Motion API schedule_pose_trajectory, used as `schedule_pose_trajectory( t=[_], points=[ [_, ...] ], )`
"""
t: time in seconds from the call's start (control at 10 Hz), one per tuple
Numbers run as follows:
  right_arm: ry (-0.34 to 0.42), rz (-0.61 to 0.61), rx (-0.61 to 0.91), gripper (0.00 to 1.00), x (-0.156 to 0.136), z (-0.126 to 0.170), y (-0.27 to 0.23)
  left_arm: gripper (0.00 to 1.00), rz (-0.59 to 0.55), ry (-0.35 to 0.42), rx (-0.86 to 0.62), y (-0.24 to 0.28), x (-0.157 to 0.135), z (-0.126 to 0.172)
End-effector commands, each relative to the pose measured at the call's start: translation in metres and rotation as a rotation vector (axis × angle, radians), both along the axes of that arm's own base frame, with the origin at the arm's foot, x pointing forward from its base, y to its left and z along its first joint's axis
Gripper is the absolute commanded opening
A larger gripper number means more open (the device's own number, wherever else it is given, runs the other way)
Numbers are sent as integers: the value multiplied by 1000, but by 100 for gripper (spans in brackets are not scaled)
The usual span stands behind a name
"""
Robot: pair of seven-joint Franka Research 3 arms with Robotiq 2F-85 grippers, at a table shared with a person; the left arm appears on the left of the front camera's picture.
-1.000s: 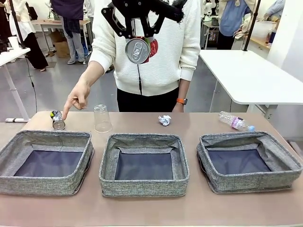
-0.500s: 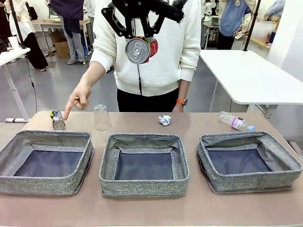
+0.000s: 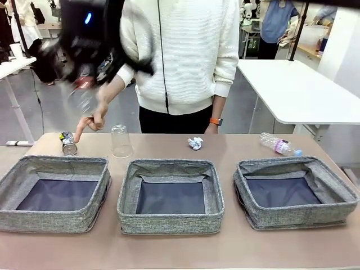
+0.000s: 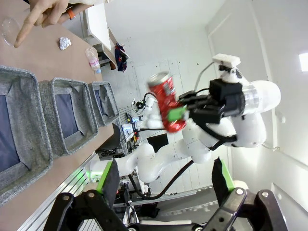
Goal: Sort the waste into the appropriate baskets.
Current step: Place the picked waste into the Fabric basket indicated by the person.
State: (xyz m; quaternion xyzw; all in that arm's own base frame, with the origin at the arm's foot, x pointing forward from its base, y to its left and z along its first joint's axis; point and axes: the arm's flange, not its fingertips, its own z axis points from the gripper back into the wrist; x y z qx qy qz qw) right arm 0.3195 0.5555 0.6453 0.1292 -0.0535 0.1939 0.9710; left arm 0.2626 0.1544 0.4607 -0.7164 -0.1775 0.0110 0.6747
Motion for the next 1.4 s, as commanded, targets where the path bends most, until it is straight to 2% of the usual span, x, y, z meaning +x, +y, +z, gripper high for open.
schedule_pose_trajectory(
  t=[0.0, 0.1, 0.2, 0.3, 0.4, 0.5, 0.6, 0.7, 0.8, 1.0, 1.3],
  points=[
    [351, 1063, 260, 26, -16, -53, 6, 100, 2, -27, -17, -2, -1, 2],
    [292, 981, -10, 26, -20, -77, 18, 100, 2, -27, -17, -2, -1, 2],
    [10, 141, 54, 26, -9, -30, 23, 100, 2, -27, -17, -2, -1, 2],
    [10, 141, 54, 26, -9, -30, 23, 100, 2, -27, -17, -2, -1, 2],
    [58, 308, 67, 26, -19, -72, 41, 100, 2, -27, -17, -2, -1, 2],
    [47, 357, 17, 26, -4, -107, 52, 100, 2, -27, -17, -2, -1, 2],
    [9, 402, 38, 26, 15, -136, 59, 100, 2, -27, -17, -2, -1, 2],
    [1, 463, 95, 26, 26, -153, 60, 100, 2, -27, -17, -2, -1, 2],
    [18, 468, 141, 26, 36, -169, 58, 100, 2, -27, -17, -2, -1, 2],
    [-34, 482, 207, 26, 43, -186, 63, 100, 2, -27, -17, -2, -1, 2],
    [-26, 477, 181, 26, 44, -191, 67, 100, 2, -27, -17, -2, -1, 2]
  ],
)
